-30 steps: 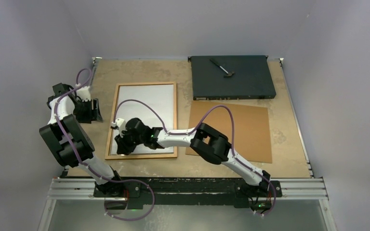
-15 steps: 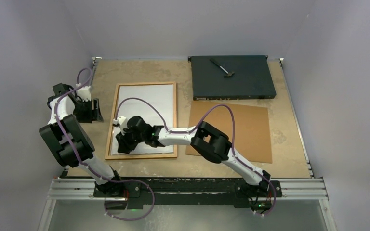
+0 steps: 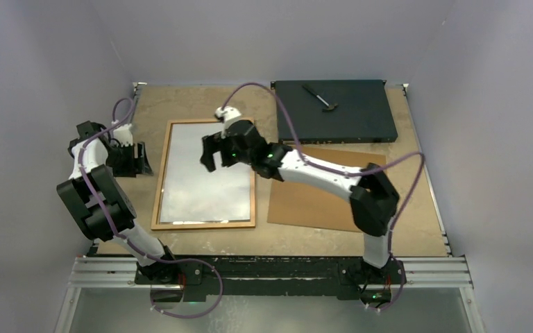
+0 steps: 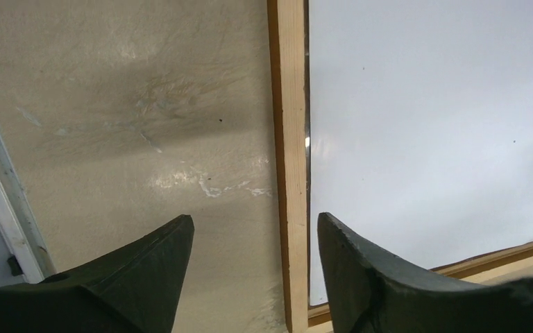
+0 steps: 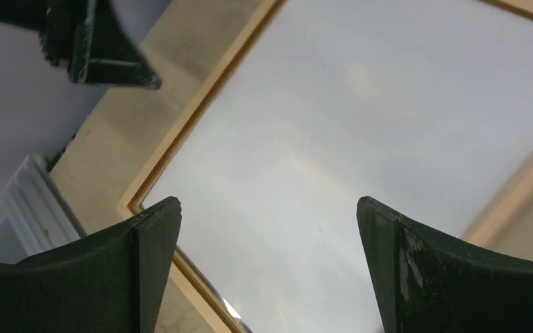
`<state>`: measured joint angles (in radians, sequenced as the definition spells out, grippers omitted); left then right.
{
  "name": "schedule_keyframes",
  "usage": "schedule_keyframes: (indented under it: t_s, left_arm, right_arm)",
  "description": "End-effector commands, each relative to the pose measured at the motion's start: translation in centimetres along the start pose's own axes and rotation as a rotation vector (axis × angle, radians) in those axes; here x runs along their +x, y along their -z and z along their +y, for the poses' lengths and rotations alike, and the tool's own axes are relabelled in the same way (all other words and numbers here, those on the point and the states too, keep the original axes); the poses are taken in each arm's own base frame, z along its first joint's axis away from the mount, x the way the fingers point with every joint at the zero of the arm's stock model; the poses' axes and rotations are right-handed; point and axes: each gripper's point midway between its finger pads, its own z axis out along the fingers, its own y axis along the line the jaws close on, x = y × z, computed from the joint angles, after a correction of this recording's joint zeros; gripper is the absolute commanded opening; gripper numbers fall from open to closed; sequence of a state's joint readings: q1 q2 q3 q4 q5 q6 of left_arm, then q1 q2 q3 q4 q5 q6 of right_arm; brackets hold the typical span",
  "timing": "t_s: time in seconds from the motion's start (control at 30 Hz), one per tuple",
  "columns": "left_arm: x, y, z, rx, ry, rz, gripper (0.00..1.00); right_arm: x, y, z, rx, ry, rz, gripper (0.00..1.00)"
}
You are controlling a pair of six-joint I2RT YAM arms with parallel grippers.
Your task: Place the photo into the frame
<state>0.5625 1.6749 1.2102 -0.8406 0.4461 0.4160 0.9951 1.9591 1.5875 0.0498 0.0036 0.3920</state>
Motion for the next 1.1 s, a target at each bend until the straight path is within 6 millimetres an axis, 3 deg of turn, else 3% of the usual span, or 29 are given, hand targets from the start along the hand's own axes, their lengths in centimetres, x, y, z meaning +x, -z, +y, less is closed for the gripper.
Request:
schedule_keyframes:
  t_s: [0.0,0.07,0.23,0.4,0.6,0.63,0.77,0.9,1.07]
  left_arm:
    - [-3.4,2.8,-0.9,0.026,-0.089,-0.123,0.72]
    - [-4.2,3.2,-1.9,0.057,-0.110,-0.151,0.76]
    - [-6.0,2.3,-7.7,0.118,-0.237,-0.150,0.77]
    - [-8.6,1.1,-15.1,0.169,-0.384,-0.170,0.77]
    - [-9.6,-2.1,-25.4,0.249,-0.583,-0.161,0.76]
    - [-9.3,-2.7,-27.8,0.273,-0.628,-0.156,0.76]
    - [-7.8,-6.0,-33.9,0.307,-0.757,-0.123,0.75]
    - [-5.8,-10.0,-37.8,0.300,-0.859,-0.089,0.73]
    - [-3.9,-13.8,-39.8,0.279,-0.924,-0.062,0.70]
  right_arm:
    - [4.1,6.9,-11.3,0.501,-0.179,0.049,0.99]
    - [6.1,10.9,-16.1,0.616,-0.294,0.049,0.99]
    - [7.0,21.2,-25.6,0.813,-0.540,-0.115,0.99]
    - [8.7,27.7,-32.6,0.960,-0.687,-0.190,0.99]
    - [11.0,33.3,-38.9,1.116,-0.858,-0.265,0.99]
    - [11.2,34.1,-39.7,1.139,-0.881,-0.279,0.99]
    - [12.6,36.4,-42.2,1.198,-0.967,-0.310,0.99]
    - [13.7,37.8,-43.7,1.248,-1.002,-0.296,0.99]
    - [15.7,38.2,-44.6,1.249,-1.037,-0.249,0.99]
